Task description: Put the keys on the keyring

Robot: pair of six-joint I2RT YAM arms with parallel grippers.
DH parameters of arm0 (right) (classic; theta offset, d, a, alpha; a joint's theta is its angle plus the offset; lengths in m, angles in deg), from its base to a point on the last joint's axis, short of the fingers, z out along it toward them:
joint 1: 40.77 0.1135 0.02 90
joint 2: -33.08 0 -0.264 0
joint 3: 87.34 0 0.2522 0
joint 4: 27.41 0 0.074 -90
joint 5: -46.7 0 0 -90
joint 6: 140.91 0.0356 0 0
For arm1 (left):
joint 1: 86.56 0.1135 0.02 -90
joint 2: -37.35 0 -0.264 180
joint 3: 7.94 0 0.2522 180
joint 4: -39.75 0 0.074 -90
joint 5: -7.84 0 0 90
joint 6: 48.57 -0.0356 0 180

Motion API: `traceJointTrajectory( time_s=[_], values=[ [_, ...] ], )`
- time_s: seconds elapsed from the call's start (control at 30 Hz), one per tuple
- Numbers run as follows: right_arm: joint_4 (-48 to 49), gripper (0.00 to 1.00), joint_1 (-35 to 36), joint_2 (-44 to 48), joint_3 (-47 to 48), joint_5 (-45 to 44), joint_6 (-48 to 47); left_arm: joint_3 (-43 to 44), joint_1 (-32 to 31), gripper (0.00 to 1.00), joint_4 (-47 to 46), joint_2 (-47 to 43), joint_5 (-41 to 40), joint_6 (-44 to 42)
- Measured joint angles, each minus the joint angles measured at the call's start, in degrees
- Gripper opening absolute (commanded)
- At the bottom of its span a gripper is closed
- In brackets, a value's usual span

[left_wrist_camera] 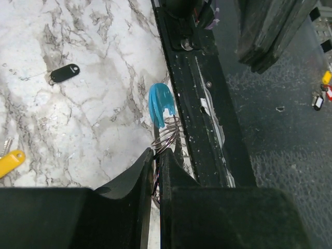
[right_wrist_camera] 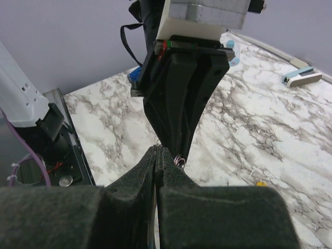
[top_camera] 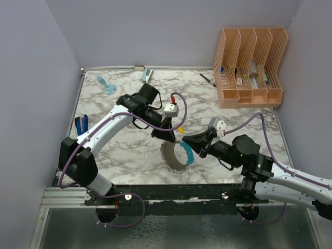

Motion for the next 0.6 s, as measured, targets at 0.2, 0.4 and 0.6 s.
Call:
traceJointTrajectory(
  time_s=[0.2,0.4,0.6],
  values=[
    [1.64,0.12,0.0,0.24,-0.57,-0.66,0.09,0.87,0.0,0.0,1.66,0.61,1.46,0.28],
    [-1.36,0.32,0.0,0.2,-0.57,-4.13,1.88,-2.95,0.0,0.0,-7.39,-2.86,-6.78,7.91],
    [-5.68,0.44,0.0,1.92,-1.03,-8.79,5.22,-7.37,0.57,0.0,-16.02,-5.05,-18.88,13.79]
  ],
)
